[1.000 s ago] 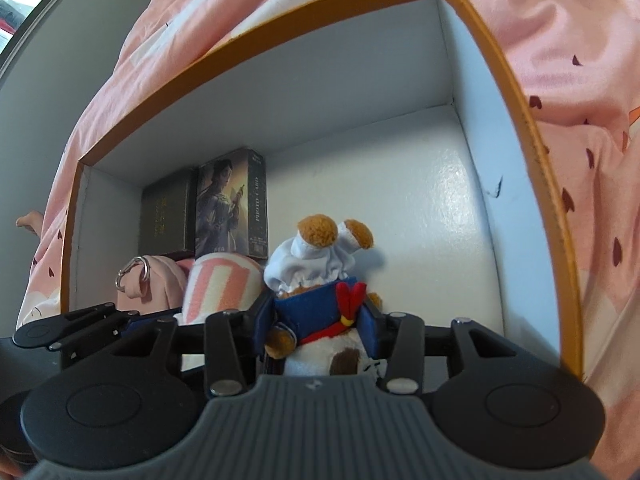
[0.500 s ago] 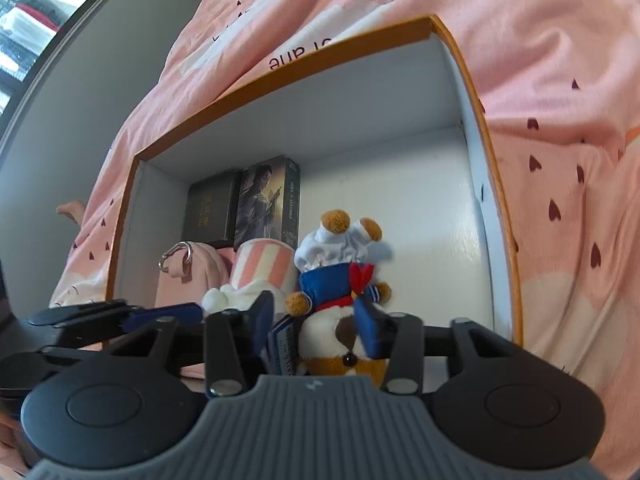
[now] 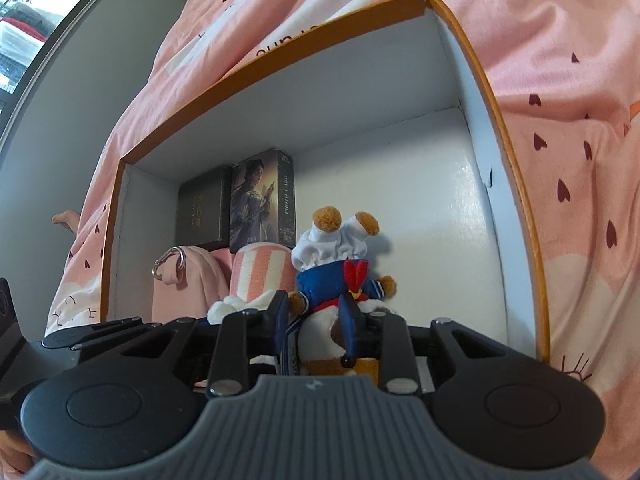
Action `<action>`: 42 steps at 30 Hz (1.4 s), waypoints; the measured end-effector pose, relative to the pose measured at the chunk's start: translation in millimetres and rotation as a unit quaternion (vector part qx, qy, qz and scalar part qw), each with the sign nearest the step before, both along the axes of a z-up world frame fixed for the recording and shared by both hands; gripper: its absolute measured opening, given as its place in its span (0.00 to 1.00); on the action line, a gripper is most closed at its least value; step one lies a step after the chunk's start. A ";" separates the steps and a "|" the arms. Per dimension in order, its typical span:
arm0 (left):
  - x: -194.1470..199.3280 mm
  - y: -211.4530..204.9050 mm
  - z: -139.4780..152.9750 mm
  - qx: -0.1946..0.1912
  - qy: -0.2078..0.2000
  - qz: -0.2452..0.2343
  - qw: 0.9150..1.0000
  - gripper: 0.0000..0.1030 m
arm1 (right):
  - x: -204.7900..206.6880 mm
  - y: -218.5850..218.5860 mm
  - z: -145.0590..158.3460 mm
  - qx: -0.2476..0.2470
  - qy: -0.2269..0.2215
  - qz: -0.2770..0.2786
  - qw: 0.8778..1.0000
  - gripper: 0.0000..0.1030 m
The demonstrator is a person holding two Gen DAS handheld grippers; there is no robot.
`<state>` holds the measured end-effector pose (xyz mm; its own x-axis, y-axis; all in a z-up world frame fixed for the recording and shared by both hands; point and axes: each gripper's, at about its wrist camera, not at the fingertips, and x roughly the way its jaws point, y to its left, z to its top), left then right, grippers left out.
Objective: Organize objects
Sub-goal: 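Lower both plushes into the orange box and open both grippers, then move both grippers back to the white glasses case and gold box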
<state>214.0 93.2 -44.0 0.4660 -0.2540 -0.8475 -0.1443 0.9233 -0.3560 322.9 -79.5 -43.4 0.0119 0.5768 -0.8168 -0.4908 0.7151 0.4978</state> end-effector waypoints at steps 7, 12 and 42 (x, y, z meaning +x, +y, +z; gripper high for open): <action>-29.0 -2.4 17.8 -0.010 -0.070 0.060 0.996 0.54 | -15.7 -1.4 18.1 -0.002 -0.087 0.026 0.996 0.40; -51.1 -4.8 43.4 0.011 -0.113 0.090 0.989 0.62 | -35.2 -4.6 45.0 -0.002 -0.179 0.039 0.983 0.54; -167.9 -16.0 27.9 0.021 -0.018 0.117 0.993 0.73 | -180.7 -89.7 46.7 -0.013 -0.309 0.022 0.951 0.80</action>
<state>46.2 77.3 -16.1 0.5389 -0.0992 -0.8365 -0.3446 0.8802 -0.3264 142.2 -169.3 3.4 0.4707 0.5669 -0.6761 -0.7131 0.6957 0.0868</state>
